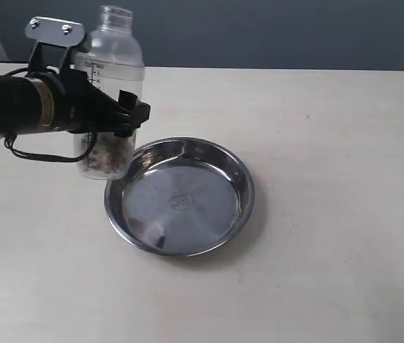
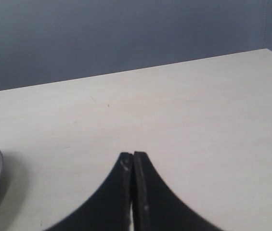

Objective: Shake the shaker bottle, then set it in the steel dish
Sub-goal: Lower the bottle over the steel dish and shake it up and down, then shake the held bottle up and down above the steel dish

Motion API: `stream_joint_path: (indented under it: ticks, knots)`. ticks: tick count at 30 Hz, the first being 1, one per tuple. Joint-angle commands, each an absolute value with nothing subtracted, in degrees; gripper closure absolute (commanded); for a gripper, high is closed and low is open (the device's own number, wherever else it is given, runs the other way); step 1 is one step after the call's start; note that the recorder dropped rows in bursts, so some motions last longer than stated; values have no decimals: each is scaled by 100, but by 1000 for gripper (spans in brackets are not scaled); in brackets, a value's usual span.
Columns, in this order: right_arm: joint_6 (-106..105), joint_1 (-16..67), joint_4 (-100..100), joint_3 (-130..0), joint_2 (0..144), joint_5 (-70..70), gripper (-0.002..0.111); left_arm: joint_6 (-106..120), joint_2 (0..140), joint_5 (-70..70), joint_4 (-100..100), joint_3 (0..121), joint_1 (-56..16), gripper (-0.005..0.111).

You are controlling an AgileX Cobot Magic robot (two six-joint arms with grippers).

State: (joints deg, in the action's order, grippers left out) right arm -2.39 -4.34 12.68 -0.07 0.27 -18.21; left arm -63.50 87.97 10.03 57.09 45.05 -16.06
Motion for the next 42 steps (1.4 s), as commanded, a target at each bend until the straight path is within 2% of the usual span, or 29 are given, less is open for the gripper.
stream_joint_path:
  ticks: [1, 3, 4, 5, 7, 9, 11, 17, 19, 23, 26, 28, 30, 33, 37, 39, 42]
  knots:
    - [-249, -451, 1263, 0, 0, -1750, 109, -6889, 8699, 3641, 6680, 4446, -2405, 106]
    - [-249, -451, 1263, 0, 0, -1750, 109, -6170, 8662, 1366, 5867, 4535, -2621, 106]
    - [-249, -451, 1263, 0, 0, -1750, 109, -5339, 8727, 338, 4843, 4655, -2516, 106]
    - [-249, -451, 1263, 0, 0, -1750, 109, -4703, 8786, 0, 3819, 4774, -2238, 106]
    - [-249, -451, 1263, 0, 0, -1750, 109, -4469, 8792, 578, 2457, 4683, -2010, 106]
    - [-249, -451, 1263, 0, 0, -1750, 109, -4469, 8566, 1133, 3301, 4566, -2543, 106]
    - [-249, -451, 1263, 0, 0, -1750, 109, -4458, 8393, 997, 4567, 4618, -3039, 106]
    - [-249, -451, 1263, 0, 0, -1750, 109, -4614, 7828, 866, 4219, 5999, -2390, 106]
    - [-249, -451, 1263, 0, 0, -1750, 109, -4900, 7887, 865, 4159, 5713, -2469, 106]
    - [-249, -451, 1263, 0, 0, -1750, 109, -5287, 8911, 1273, 4116, 4864, -2568, 106]
    - [-249, -451, 1263, 0, 0, -1750, 109, -5375, 8059, 1874, 4667, 5254, -2579, 106]
    - [-249, -451, 1263, 0, 0, -1750, 109, -5042, 7508, 1474, 4715, 5701, -2579, 106]
    - [-249, -451, 1263, 0, 0, -1750, 109, -5114, 7610, 985, 4550, 5398, -2704, 106]
    - [-249, -451, 1263, 0, 0, -1750, 109, -5146, 8448, 1012, 4360, 4767, -2719, 106]
    - [-249, -451, 1263, 0, 0, -1750, 109, -5168, 7673, 1827, 4700, 5326, -2719, 106]
    - [-249, -451, 1250, 0, 0, -1750, 109, -4974, 7328, 1459, 4647, 5606, -2706, 106]
    - [-249, -451, 1250, 0, 0, -1750, 109, -5025, 8012, 1041, 4453, 4847, -2762, 106]
